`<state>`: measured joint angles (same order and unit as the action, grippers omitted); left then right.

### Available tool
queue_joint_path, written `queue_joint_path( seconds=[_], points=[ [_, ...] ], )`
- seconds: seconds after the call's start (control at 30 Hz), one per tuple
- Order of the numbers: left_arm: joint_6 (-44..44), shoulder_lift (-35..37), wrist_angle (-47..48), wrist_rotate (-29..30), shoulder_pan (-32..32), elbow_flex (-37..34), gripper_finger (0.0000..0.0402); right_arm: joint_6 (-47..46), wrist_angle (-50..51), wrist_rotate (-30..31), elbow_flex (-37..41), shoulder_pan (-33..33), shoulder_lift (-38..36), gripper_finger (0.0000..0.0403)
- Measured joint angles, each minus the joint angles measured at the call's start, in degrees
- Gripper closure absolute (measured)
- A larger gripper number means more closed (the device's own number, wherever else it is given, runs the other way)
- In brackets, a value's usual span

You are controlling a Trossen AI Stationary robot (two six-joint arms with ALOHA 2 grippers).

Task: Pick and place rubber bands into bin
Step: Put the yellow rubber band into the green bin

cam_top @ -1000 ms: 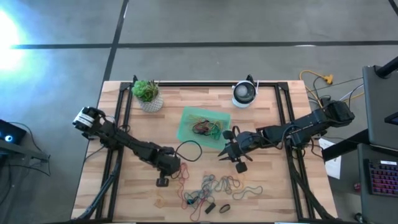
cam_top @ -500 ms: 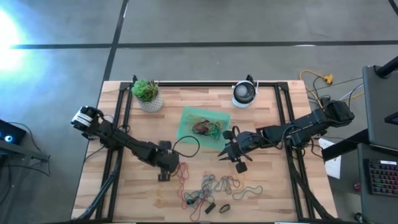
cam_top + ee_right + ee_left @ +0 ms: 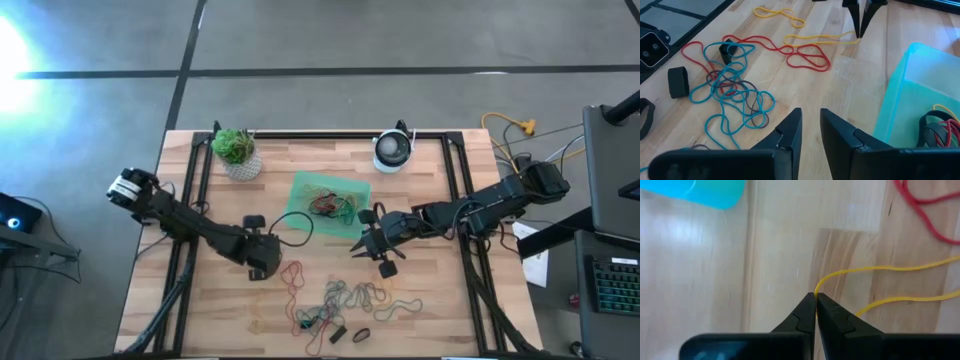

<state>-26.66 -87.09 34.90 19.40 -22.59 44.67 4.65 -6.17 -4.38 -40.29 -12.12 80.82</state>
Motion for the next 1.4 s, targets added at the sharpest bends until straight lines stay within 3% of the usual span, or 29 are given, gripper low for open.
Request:
queue_joint_path(
  seconds=[0.43,0.8,1.1,1.17,1.3,1.4],
  points=[
    [0.88,5.51,-0.54,2.17,-0.18,1.32,0.0401,0.34,0.01,0.0,0.02,0.02,0.0,0.034],
    [7.89,13.74,-1.51,5.63,-0.31,5.93,0.0402,0.46,0.02,0.01,0.02,0.02,0.0,0.034],
    [16.81,15.78,-3.34,8.23,-0.31,11.22,0.0401,0.41,0.01,0.01,0.15,0.02,0.01,0.0339],
    [17.04,15.74,-3.32,4.97,-0.14,11.66,0.0401,0.39,0.04,0.0,0.24,0.02,0.02,0.0339],
    [16.61,14.42,-6.01,-8.85,0.5,9.84,0.0401,0.3,0.0,0.02,0.26,0.02,0.0,0.0339],
    [16.62,10.45,-7.42,-13.66,0.45,8.18,0.0401,0.46,-0.01,0.0,0.28,0.02,0.0,0.034]
  ],
)
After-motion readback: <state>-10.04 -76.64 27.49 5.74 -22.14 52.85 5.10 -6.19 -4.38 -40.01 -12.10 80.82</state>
